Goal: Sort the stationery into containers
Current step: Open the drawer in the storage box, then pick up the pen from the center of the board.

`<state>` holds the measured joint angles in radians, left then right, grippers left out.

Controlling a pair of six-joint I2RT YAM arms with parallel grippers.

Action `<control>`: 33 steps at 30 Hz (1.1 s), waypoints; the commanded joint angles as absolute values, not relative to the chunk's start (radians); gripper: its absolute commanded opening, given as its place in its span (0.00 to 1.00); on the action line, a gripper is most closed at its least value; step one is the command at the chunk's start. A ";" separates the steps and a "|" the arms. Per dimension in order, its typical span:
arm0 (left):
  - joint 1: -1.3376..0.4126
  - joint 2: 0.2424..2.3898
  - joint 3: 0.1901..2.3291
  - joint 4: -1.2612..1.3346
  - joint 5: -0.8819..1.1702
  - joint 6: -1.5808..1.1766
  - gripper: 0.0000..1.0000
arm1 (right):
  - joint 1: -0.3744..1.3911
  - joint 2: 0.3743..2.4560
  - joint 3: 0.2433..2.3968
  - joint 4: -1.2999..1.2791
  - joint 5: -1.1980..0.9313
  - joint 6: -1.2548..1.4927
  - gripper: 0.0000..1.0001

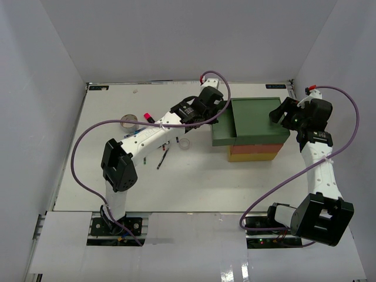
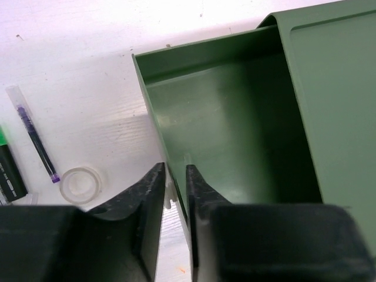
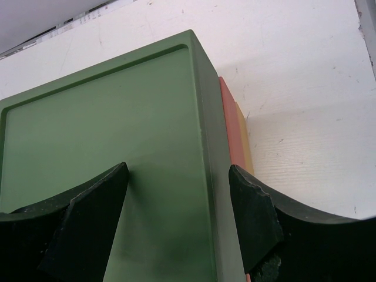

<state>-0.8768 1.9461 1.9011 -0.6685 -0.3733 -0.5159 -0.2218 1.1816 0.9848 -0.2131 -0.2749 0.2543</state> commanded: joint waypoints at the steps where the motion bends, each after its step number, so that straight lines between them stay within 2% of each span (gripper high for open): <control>1: -0.873 1.844 1.884 -0.670 -0.368 -0.520 0.34 | -0.221 1.166 0.976 -0.268 -0.239 0.222 0.75; 9: -0.873 1.827 1.913 -0.664 -0.344 -0.525 0.76 | -0.222 1.149 1.015 -0.301 -0.236 0.203 0.80; 13: -0.871 1.806 1.937 -0.664 -0.341 -0.519 0.92 | -0.222 1.131 1.060 -0.330 -0.241 0.184 0.82; 17: -0.861 1.741 1.898 -0.661 -0.362 -0.494 0.93 | -0.212 1.071 1.113 -0.353 -0.221 0.158 0.85; 20: -0.821 1.688 1.830 -0.654 -0.367 -0.491 0.95 | -0.209 1.045 1.150 -0.376 -0.224 0.138 0.92; 21: -0.807 1.640 1.775 -0.650 -0.358 -0.488 0.96 | -0.209 1.036 1.175 -0.385 -0.242 0.126 0.98; 26: -0.704 1.442 1.513 -0.580 -0.336 -0.397 0.96 | -0.201 0.960 1.223 -0.405 -0.268 0.080 0.91; 33: -0.558 1.188 1.100 -0.572 -0.163 -0.330 0.98 | -0.108 0.829 1.175 -0.376 -0.295 0.037 0.90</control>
<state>-0.5732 1.2472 1.1934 -0.5674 -0.2569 -0.3763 -0.1429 0.8772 1.1912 -0.3965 -0.2718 0.0734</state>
